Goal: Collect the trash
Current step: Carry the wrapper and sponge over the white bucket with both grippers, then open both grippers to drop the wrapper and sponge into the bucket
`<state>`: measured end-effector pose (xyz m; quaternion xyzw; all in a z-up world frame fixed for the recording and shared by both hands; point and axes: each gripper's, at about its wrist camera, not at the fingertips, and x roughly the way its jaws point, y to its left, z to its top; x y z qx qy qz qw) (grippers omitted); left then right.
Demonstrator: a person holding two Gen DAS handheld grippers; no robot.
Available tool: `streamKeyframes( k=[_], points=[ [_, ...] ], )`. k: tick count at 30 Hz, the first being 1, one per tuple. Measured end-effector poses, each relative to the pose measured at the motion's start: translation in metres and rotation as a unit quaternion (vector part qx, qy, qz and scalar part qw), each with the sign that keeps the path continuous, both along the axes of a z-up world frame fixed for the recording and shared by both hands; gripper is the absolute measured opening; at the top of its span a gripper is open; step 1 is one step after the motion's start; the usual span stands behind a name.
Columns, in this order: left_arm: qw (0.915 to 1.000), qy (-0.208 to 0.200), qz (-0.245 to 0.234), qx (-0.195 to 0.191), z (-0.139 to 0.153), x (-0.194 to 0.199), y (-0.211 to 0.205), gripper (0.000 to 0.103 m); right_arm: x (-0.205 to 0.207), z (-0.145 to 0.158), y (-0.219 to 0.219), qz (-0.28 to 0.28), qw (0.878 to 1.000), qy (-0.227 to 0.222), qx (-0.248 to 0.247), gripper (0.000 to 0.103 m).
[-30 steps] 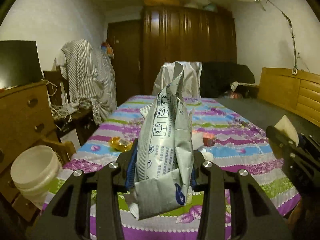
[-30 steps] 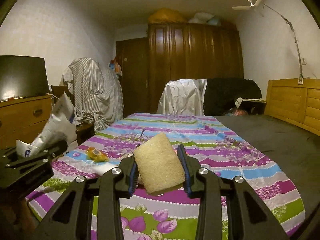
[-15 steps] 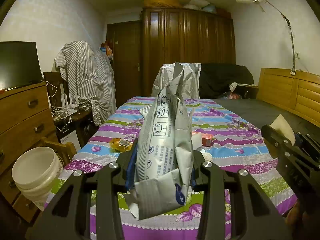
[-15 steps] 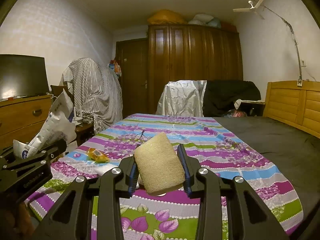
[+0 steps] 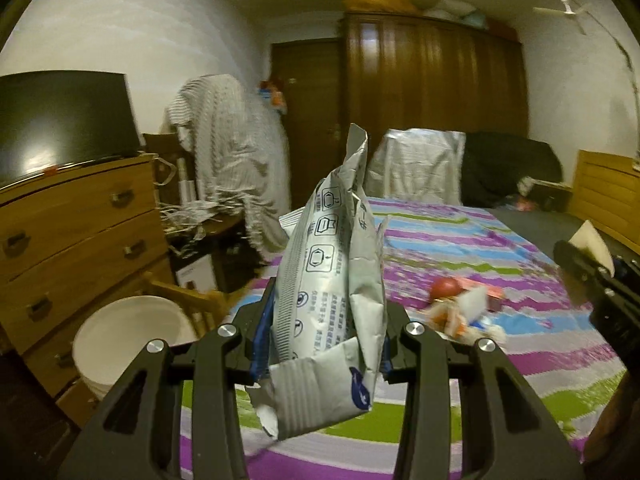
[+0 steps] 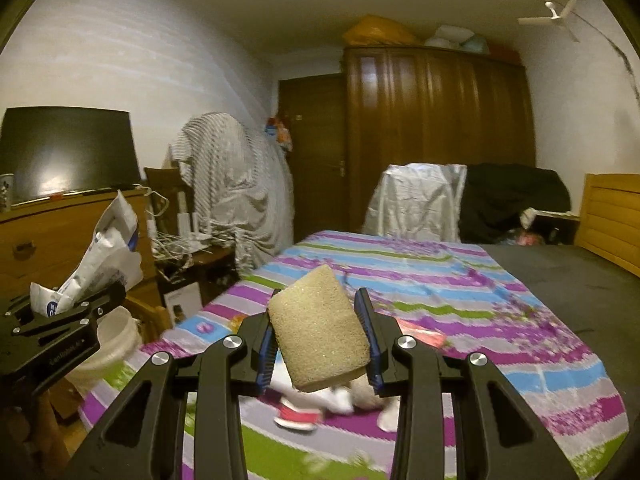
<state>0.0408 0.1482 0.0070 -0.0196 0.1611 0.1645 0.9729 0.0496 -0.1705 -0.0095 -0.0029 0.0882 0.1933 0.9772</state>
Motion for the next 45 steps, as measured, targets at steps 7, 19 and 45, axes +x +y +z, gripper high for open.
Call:
streamKeyframes(
  k=[7, 19, 45],
  points=[
    [0.9982, 0.001, 0.06, -0.001, 0.011, -0.008, 0.065, 0.039, 0.02, 0.024, 0.071, 0.05, 0.999, -0.001, 0.0, 0.037],
    [0.9875, 0.016, 0.156, -0.015, 0.016, -0.031, 0.177, 0.039, 0.041, 0.06, 0.221, 0.145, 0.989, -0.001, -0.02, 0.037],
    [0.9529, 0.193, 0.192, -0.132, -0.068, -0.008, 0.342, 0.039, 0.126, -0.039, 0.552, 0.359, 0.874, 0.268, -0.188, 0.037]
  ],
)
